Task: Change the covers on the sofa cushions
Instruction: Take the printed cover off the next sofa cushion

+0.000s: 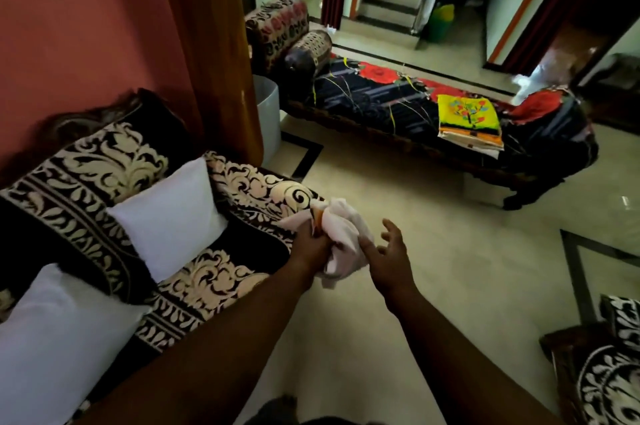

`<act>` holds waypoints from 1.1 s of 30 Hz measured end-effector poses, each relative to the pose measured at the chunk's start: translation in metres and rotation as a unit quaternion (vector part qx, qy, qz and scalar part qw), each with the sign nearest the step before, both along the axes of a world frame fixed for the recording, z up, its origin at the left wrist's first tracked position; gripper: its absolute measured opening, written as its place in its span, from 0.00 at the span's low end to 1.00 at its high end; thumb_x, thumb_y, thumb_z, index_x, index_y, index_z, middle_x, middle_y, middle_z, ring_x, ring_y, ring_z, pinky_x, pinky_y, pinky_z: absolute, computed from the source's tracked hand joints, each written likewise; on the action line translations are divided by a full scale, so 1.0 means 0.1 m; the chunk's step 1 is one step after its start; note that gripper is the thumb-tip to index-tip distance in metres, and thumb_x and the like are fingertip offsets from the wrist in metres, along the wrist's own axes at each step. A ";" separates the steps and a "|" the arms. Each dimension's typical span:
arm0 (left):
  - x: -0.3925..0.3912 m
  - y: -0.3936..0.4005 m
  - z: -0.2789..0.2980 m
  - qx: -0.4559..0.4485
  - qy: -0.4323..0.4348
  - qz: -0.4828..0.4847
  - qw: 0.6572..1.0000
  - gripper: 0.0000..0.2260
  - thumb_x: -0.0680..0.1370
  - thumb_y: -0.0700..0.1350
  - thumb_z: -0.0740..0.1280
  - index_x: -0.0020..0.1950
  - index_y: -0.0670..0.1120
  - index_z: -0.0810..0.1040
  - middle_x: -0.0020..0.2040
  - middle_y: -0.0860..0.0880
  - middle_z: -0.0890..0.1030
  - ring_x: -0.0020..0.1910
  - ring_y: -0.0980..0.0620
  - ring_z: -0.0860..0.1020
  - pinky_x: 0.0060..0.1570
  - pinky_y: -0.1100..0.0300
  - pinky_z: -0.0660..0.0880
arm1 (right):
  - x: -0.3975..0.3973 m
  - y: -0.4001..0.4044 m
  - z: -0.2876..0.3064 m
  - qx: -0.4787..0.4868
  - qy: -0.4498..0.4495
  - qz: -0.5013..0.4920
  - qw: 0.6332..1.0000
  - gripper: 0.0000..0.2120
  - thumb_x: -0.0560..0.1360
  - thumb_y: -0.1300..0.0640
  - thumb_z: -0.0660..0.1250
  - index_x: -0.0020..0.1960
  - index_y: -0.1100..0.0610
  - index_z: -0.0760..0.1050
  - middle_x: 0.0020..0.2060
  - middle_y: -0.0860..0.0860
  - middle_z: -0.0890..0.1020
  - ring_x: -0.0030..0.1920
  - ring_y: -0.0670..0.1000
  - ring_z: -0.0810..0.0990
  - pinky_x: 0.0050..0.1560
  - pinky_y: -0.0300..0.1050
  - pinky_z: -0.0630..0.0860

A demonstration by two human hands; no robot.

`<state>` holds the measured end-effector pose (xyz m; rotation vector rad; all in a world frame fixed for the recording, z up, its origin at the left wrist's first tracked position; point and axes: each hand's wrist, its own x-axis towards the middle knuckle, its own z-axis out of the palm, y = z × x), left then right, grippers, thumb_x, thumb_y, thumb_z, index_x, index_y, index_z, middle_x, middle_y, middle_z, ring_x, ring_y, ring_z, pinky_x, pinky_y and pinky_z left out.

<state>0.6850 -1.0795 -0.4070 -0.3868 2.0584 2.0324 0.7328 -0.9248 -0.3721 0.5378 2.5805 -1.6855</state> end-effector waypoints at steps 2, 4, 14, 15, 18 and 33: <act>-0.45 0.13 -0.01 -0.040 0.028 0.013 0.999 0.11 0.77 0.42 0.69 0.59 0.51 0.78 0.48 0.53 0.83 0.49 0.52 0.83 0.46 0.60 0.78 | -0.35 0.09 0.04 -0.034 0.033 0.058 0.997 0.33 0.76 0.38 0.70 0.77 0.43 0.63 0.71 0.47 0.71 0.64 0.49 0.76 0.62 0.50 0.77; -0.81 0.33 0.01 -0.035 0.041 -0.017 0.998 0.13 0.75 0.46 0.71 0.60 0.52 0.79 0.49 0.52 0.84 0.51 0.52 0.83 0.48 0.59 0.80 | -0.79 0.18 -0.01 -0.052 0.060 0.113 0.990 0.32 0.74 0.38 0.71 0.76 0.40 0.66 0.71 0.41 0.73 0.67 0.44 0.75 0.66 0.48 0.75; -2.93 1.24 0.03 0.033 -0.026 -0.059 0.997 0.18 0.75 0.54 0.67 0.62 0.47 0.79 0.55 0.45 0.82 0.54 0.49 0.82 0.50 0.57 0.81 | -3.26 1.17 -0.35 0.115 0.001 0.149 0.982 0.43 0.55 0.21 0.73 0.63 0.41 0.72 0.51 0.43 0.82 0.53 0.49 0.81 0.52 0.50 0.80; -3.21 1.35 0.04 0.033 -0.005 -0.060 0.998 0.18 0.76 0.55 0.68 0.64 0.51 0.79 0.58 0.47 0.82 0.59 0.50 0.81 0.54 0.56 0.80 | -3.63 1.27 -0.36 0.165 -0.010 0.154 0.974 0.41 0.56 0.20 0.70 0.61 0.43 0.73 0.50 0.45 0.81 0.52 0.51 0.80 0.50 0.50 0.79; -3.57 1.43 0.11 0.015 0.031 -0.068 0.997 0.23 0.76 0.57 0.69 0.69 0.51 0.76 0.62 0.48 0.82 0.61 0.53 0.81 0.58 0.56 0.80 | -4.15 1.25 -0.25 0.262 -0.011 0.181 0.948 0.30 0.67 0.33 0.72 0.61 0.50 0.72 0.54 0.52 0.74 0.57 0.57 0.75 0.50 0.52 0.77; -6.97 0.45 -0.28 0.027 0.028 0.105 0.994 0.25 0.74 0.61 0.73 0.67 0.49 0.80 0.62 0.51 0.83 0.62 0.53 0.80 0.64 0.49 0.77 | -7.98 0.49 -0.30 0.216 0.012 0.261 0.941 0.20 0.72 0.45 0.69 0.61 0.52 0.74 0.49 0.55 0.81 0.50 0.59 0.79 0.44 0.48 0.71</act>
